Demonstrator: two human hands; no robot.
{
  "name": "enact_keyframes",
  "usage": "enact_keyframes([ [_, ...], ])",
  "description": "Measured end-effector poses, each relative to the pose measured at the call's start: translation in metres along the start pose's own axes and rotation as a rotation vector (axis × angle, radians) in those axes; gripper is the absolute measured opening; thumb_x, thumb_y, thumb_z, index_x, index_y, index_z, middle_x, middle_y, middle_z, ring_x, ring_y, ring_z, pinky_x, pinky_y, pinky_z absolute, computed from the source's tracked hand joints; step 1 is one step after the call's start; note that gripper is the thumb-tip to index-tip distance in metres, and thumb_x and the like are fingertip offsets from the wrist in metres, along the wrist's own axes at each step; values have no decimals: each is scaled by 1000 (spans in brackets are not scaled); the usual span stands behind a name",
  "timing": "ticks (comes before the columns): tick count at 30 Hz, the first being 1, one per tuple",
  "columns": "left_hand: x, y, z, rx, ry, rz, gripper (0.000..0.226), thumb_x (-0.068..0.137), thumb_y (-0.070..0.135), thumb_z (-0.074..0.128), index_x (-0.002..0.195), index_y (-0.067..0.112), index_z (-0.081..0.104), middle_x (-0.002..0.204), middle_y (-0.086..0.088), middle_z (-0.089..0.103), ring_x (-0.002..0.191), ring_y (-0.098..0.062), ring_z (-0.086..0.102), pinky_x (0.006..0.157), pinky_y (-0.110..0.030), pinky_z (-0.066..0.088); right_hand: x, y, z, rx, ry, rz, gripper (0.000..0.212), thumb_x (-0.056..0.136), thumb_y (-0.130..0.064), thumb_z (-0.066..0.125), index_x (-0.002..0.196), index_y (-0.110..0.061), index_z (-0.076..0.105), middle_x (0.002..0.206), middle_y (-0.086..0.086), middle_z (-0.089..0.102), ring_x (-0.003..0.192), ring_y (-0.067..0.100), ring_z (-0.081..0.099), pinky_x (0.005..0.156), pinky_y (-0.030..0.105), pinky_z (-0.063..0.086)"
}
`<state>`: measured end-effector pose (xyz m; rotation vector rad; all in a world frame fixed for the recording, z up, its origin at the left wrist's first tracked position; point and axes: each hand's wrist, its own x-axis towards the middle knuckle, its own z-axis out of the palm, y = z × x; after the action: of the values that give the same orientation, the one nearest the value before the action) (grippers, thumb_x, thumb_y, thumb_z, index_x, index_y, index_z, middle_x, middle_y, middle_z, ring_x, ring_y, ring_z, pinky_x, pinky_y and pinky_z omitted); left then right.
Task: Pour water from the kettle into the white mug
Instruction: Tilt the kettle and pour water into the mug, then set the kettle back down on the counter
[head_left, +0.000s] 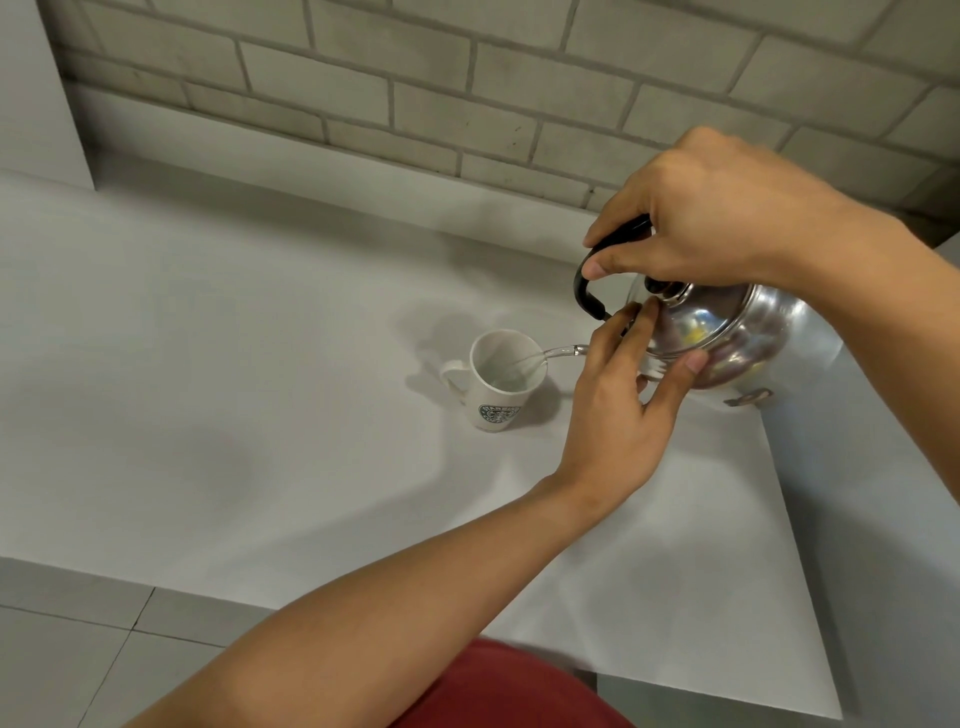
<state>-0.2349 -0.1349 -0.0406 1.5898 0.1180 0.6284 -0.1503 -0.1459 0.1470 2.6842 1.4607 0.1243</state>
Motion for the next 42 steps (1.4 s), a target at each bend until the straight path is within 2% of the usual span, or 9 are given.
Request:
enact_keyframes([
  [9, 0, 0, -2, 11, 20, 12, 56, 100, 33, 67, 151, 17, 49, 149, -4, 47, 124, 25, 36, 94, 3, 35, 3, 3, 4, -15, -7, 6, 37, 85, -62, 72, 111, -37, 80, 95, -8, 80, 91, 26, 71, 72, 45, 59],
  [16, -1, 0, -6, -13, -41, -44, 57, 101, 40, 65, 153, 25, 45, 150, 12, 42, 140, -7, 44, 107, -40, 51, 3, 11, 8, 26, 9, -14, 43, 84, -64, 69, 113, -34, 80, 103, -5, 81, 99, 25, 73, 80, 48, 60],
  [19, 1, 0, -14, 57, -105, -54, 57, 102, 40, 63, 153, 24, 45, 153, 6, 41, 142, -12, 43, 110, -41, 48, -5, 16, 14, 77, 60, -26, 43, 83, -61, 68, 110, -30, 82, 102, -4, 82, 99, 21, 74, 83, 46, 60],
  [24, 0, 0, -25, 252, -201, 11, 57, 102, 37, 63, 153, 18, 46, 154, -7, 43, 142, -26, 44, 115, -37, 41, -24, 29, 33, 202, 196, -12, 36, 88, -46, 76, 111, -19, 83, 105, 1, 82, 91, 4, 68, 81, 4, 40],
  [27, -1, 0, -31, 384, -243, 38, 56, 102, 43, 60, 153, 21, 46, 159, -5, 40, 144, -28, 41, 113, -35, 40, -39, 36, 46, 298, 285, 57, 34, 87, -46, 77, 109, -21, 83, 104, -4, 81, 90, -3, 65, 80, -2, 38],
  [33, 2, 2, -43, 534, -341, 106, 56, 100, 42, 64, 150, 20, 51, 158, -8, 41, 142, -32, 43, 115, -43, 38, -68, 48, 79, 485, 486, 180, 34, 88, -46, 79, 112, -22, 82, 103, -12, 77, 95, 3, 74, 86, 19, 55],
  [36, 5, 4, -53, 537, -416, 141, 46, 100, 39, 66, 142, 22, 59, 155, -3, 45, 140, -25, 46, 112, -41, 43, -79, 56, 99, 631, 609, 275, 33, 85, -51, 81, 111, -29, 82, 98, -26, 76, 95, -2, 75, 84, 16, 55],
  [40, 27, 11, -64, 413, -243, 212, 22, 99, 31, 68, 116, 17, 70, 119, 4, 62, 103, -13, 64, 91, -38, 54, -84, 67, 115, 795, 714, 371, 23, 81, -54, 84, 103, -46, 81, 103, -30, 78, 97, 0, 76, 87, 22, 58],
  [42, 54, 19, -60, 421, -210, 166, 32, 101, 33, 64, 129, 19, 64, 126, 4, 60, 104, -15, 65, 91, -39, 55, -83, 72, 117, 833, 740, 399, 21, 80, -55, 84, 99, -53, 79, 102, -32, 77, 97, -1, 76, 88, 20, 58],
])
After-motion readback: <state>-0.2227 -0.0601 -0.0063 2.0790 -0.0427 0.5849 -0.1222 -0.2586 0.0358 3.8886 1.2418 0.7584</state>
